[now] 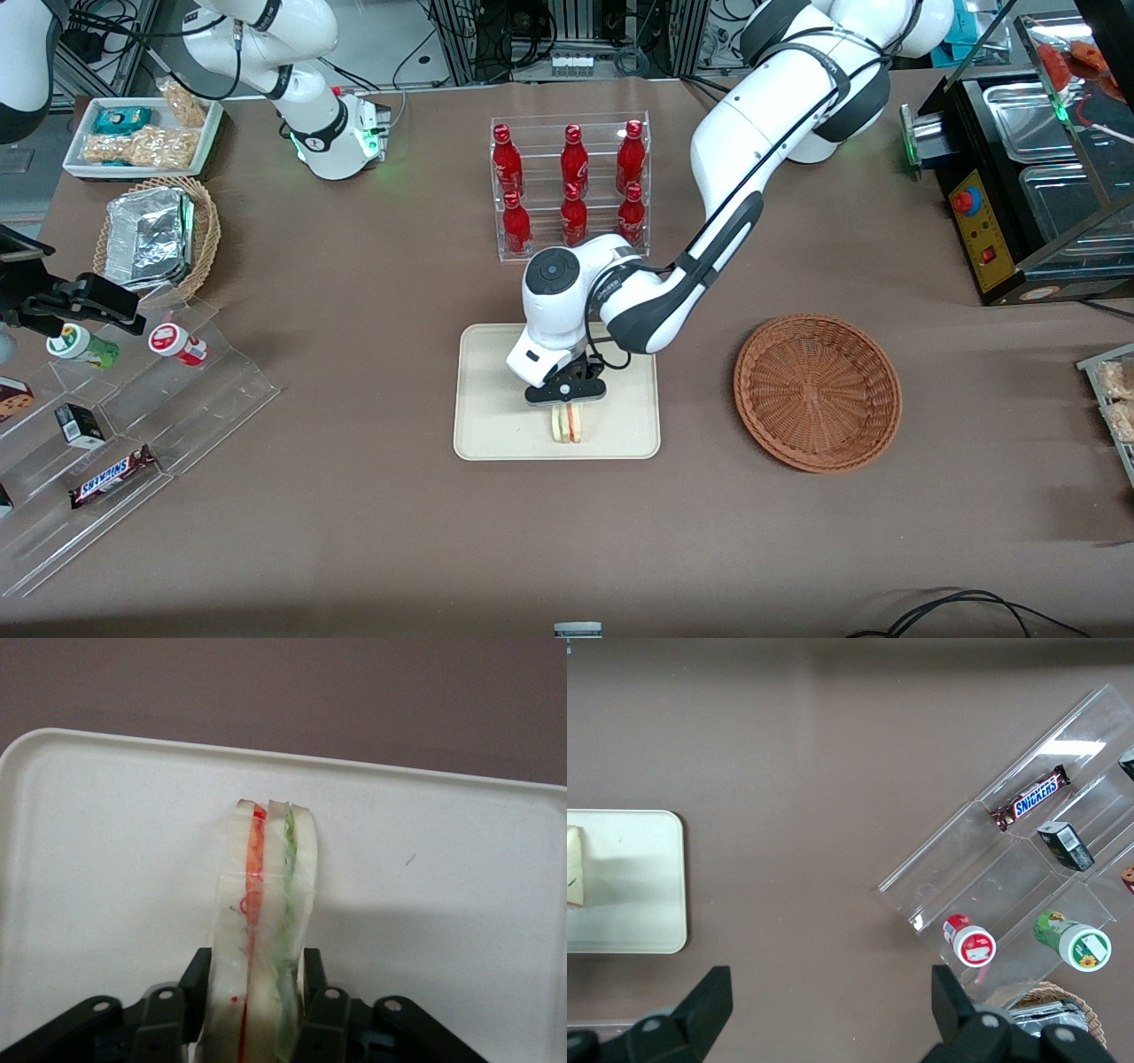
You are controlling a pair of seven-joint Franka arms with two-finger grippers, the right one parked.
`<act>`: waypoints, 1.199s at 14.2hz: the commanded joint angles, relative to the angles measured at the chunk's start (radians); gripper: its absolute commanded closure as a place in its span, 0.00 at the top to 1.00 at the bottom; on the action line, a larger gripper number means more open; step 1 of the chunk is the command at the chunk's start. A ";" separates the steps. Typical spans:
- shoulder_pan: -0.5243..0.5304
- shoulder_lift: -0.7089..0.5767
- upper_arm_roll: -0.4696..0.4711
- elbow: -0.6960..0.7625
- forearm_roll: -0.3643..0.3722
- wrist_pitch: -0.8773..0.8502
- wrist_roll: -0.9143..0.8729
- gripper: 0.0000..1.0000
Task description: Place sandwich from basket to tray
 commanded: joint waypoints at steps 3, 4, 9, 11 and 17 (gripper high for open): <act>0.022 -0.116 0.005 0.016 -0.114 -0.139 0.010 1.00; 0.033 -0.159 0.002 0.016 -0.123 -0.193 0.010 1.00; 0.156 -0.406 0.003 0.007 -0.308 -0.574 0.115 1.00; 0.229 -0.498 0.008 0.007 -0.397 -0.723 0.302 1.00; 0.610 -0.664 0.011 -0.003 -0.536 -1.113 0.723 1.00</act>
